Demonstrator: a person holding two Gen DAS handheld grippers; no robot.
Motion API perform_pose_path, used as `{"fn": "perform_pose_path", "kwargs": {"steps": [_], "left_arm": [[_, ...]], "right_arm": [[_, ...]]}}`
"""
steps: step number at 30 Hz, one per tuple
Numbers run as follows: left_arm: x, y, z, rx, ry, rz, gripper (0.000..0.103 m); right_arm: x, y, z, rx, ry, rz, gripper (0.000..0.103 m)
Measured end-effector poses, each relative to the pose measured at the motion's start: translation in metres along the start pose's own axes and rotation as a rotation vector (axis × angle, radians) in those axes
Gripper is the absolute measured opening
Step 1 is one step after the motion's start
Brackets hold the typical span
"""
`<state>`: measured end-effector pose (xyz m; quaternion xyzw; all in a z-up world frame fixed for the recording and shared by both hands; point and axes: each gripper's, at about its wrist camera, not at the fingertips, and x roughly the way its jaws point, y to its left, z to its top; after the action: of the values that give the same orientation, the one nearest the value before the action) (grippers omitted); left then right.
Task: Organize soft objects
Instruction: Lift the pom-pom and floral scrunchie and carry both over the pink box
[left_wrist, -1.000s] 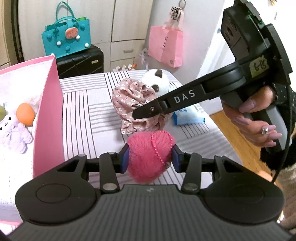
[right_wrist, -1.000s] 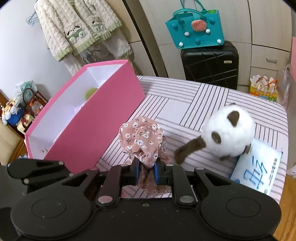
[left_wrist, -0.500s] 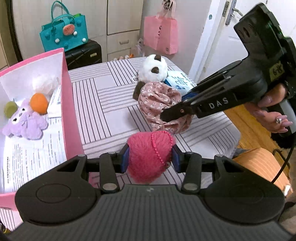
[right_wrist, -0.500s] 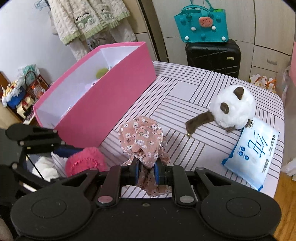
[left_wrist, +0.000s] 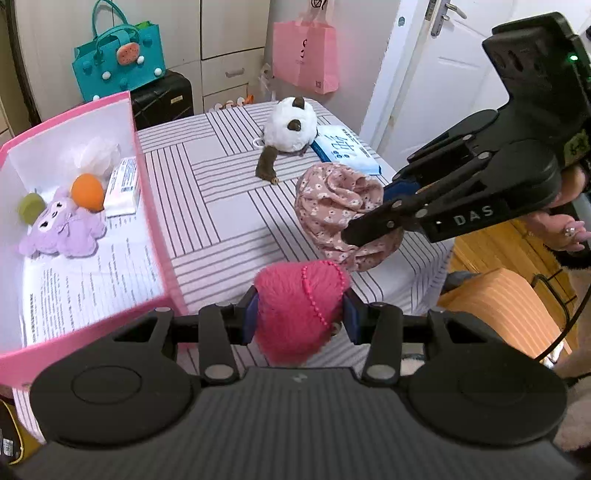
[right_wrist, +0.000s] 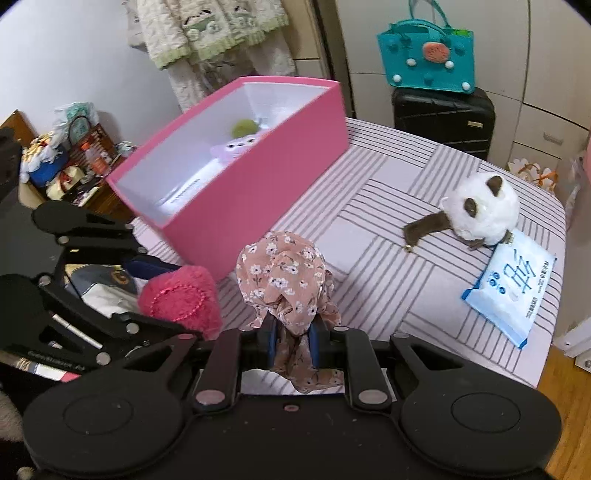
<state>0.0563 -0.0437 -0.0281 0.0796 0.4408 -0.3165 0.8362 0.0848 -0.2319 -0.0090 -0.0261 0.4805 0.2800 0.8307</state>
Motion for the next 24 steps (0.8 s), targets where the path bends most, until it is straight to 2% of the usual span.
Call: {"fn": "perform_pose_path", "kwargs": {"steps": [10,18,21,24], "left_arm": [[-0.034,0.017,-0.014,-0.056,0.061,-0.031,0.044],[-0.069,0.037,-0.027,-0.077,0.003,0.009,0.044],[-0.071,0.049,-0.032,-0.099,0.014,-0.009,0.044],[-0.078,0.061,-0.03,-0.119,-0.02,-0.007,0.044]], "right_arm": [[-0.014,0.039,0.001,-0.027,0.018,0.109,0.021],[-0.011,0.059,0.021,-0.053,-0.007,0.166,0.021],[-0.006,0.062,0.029,-0.068,-0.027,0.185,0.021],[-0.001,0.064,0.04,-0.081,-0.054,0.2,0.021]]}}
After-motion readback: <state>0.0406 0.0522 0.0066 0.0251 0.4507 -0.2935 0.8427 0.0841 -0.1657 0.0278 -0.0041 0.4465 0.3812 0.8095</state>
